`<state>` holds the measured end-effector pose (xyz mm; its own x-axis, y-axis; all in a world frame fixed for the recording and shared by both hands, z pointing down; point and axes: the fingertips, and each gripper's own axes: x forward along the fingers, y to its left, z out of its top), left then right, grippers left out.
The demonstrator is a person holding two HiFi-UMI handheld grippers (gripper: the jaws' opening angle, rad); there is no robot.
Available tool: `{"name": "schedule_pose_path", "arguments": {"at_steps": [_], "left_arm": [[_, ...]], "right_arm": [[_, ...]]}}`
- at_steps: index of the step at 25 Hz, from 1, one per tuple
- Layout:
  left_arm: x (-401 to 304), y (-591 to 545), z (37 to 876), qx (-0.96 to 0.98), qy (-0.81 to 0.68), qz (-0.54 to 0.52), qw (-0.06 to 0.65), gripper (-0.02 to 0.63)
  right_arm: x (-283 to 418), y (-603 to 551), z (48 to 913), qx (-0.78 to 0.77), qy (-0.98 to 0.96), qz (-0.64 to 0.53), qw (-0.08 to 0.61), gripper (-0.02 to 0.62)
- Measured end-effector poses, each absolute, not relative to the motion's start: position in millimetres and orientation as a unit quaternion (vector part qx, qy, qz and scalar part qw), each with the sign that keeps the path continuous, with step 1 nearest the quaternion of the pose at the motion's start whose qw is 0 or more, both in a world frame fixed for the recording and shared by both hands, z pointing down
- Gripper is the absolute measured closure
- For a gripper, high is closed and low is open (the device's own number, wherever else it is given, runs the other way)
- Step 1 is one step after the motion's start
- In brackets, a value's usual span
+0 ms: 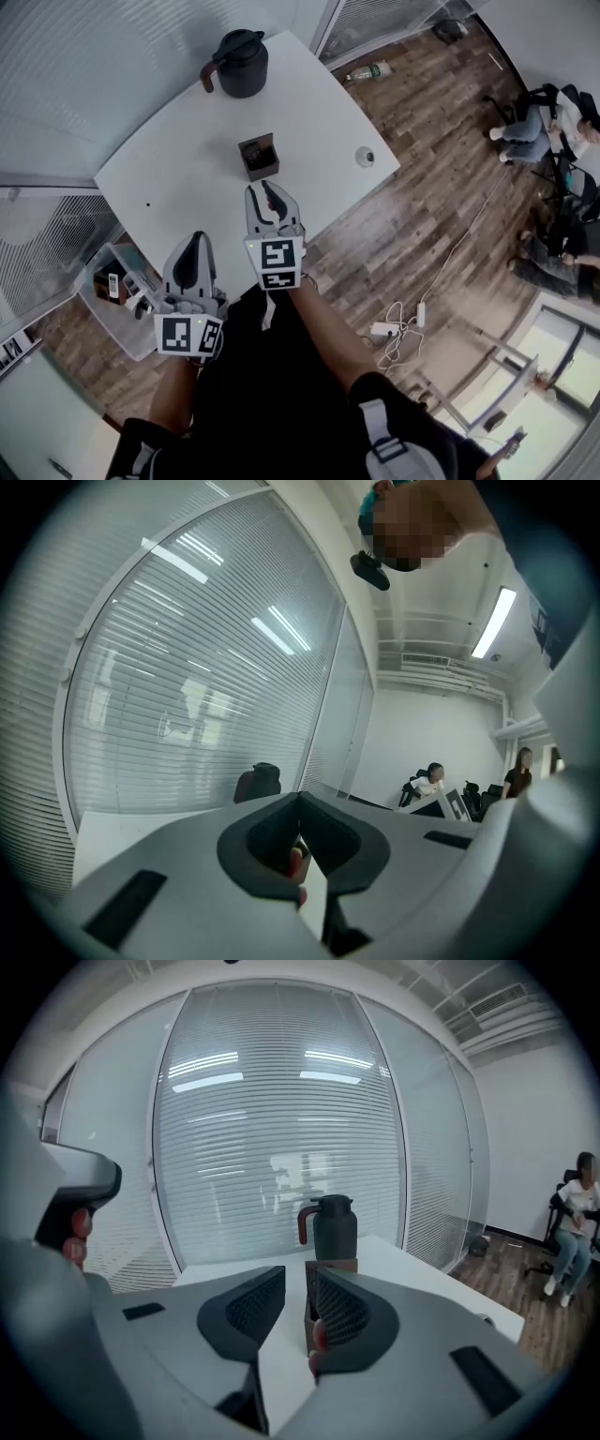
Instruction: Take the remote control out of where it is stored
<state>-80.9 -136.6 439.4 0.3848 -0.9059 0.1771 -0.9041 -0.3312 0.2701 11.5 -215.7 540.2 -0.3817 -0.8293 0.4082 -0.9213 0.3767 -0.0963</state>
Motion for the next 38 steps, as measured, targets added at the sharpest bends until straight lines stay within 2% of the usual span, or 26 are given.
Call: {"name": "schedule_pose_path", "arguments": {"at_steps": [7, 13, 26, 38], "left_arm": [[-84, -159, 466, 0.811, -0.555, 0.008, 0.186, 0.600], [-87, -174, 485, 0.802, -0.561, 0.020, 0.202, 0.600], [-96, -190, 507, 0.785, -0.573, 0.019, 0.234, 0.600], [-96, -189, 510, 0.782, -0.576, 0.019, 0.239, 0.600]], "right_arm": [[8, -258, 583, 0.540, -0.803, 0.178, 0.178, 0.482], [-1, -282, 609, 0.533, -0.798, 0.186, 0.212, 0.404], [3, -302, 635, 0.544, -0.777, 0.201, 0.244, 0.396], [9, -300, 637, 0.546, -0.779, 0.195, 0.239, 0.408]]}}
